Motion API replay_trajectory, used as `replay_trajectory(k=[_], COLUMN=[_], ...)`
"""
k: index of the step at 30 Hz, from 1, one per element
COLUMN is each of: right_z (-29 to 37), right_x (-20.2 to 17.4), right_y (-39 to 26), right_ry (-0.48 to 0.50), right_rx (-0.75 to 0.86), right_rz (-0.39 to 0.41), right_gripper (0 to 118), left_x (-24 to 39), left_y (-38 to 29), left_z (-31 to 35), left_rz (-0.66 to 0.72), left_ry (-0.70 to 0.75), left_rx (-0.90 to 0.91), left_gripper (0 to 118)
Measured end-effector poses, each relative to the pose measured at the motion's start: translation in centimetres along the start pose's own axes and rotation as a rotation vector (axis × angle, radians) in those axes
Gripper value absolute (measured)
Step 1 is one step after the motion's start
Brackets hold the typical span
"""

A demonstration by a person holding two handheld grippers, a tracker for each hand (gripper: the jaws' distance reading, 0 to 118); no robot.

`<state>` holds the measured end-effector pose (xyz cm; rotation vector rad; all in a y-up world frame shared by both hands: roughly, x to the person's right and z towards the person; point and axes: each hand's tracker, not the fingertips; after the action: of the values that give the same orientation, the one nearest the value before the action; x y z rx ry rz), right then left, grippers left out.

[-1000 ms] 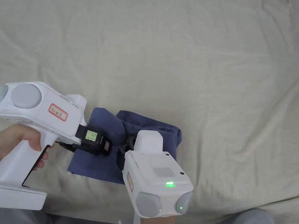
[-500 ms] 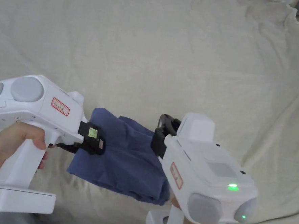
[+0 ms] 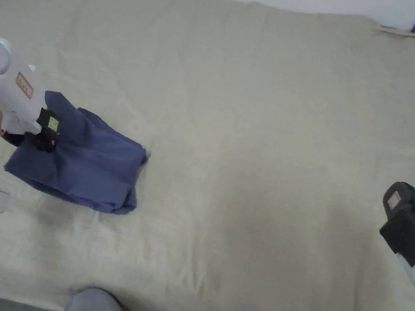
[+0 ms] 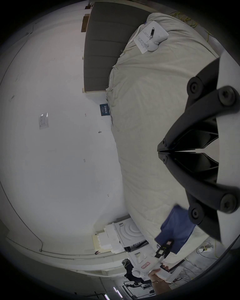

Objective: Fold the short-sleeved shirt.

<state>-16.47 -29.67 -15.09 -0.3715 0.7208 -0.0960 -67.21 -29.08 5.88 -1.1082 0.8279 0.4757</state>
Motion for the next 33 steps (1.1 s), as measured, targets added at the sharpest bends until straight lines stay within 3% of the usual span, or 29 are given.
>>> replay_trajectory(k=[4, 8, 12, 17, 19, 21, 22, 23, 28, 33], right_z=[-1.3, -2.1, -2.9, -4.4, -4.7, -4.7, -4.7, -4.5, -3.0, -1.7], right_x=[-0.5, -1.3, -1.9, -2.0, -3.4, -3.5, -2.6, -2.5, -1.0, 1.4], right_y=[-0.1, 0.3, 1.1, 1.7, 2.2, 2.3, 2.4, 2.5, 3.9, 5.6], right_ry=[-0.031, -0.051, -0.079, -0.084, -0.107, -0.099, -0.087, -0.080, -0.070, -0.073], right_rx=[-0.017, -0.030, -0.028, -0.031, -0.029, -0.024, -0.023, -0.020, 0.023, 0.062], right_rz=[-0.016, -0.013, 0.049, 0.039, 0.076, 0.078, 0.064, 0.062, 0.094, 0.149], right_gripper=[0, 0, 0, 0, 0, 0, 0, 0, 0, 0], left_x=[-5.0, -9.7, -11.9, -13.4, -13.2, -12.8, -12.7, -12.4, -9.0, -1.7], left_y=[2.3, 5.1, 5.8, 5.3, 4.5, 3.7, 3.4, 3.3, 2.9, 1.6], left_z=[-3.1, -7.2, -8.9, -10.1, -10.1, -9.0, -8.1, -7.2, -0.1, 6.9], left_rz=[-0.055, -0.018, 0.027, 0.039, -0.026, -0.041, -0.032, -0.028, 0.015, 0.050], left_ry=[0.221, 0.358, 0.429, 0.429, 0.501, 0.567, 0.574, 0.562, 0.532, 0.321], left_rx=[0.001, -0.027, -0.059, -0.006, 0.037, 0.071, 0.115, 0.154, 0.436, 0.730], left_gripper=[15, 15, 15, 18, 43, 94, 111, 118, 118, 118])
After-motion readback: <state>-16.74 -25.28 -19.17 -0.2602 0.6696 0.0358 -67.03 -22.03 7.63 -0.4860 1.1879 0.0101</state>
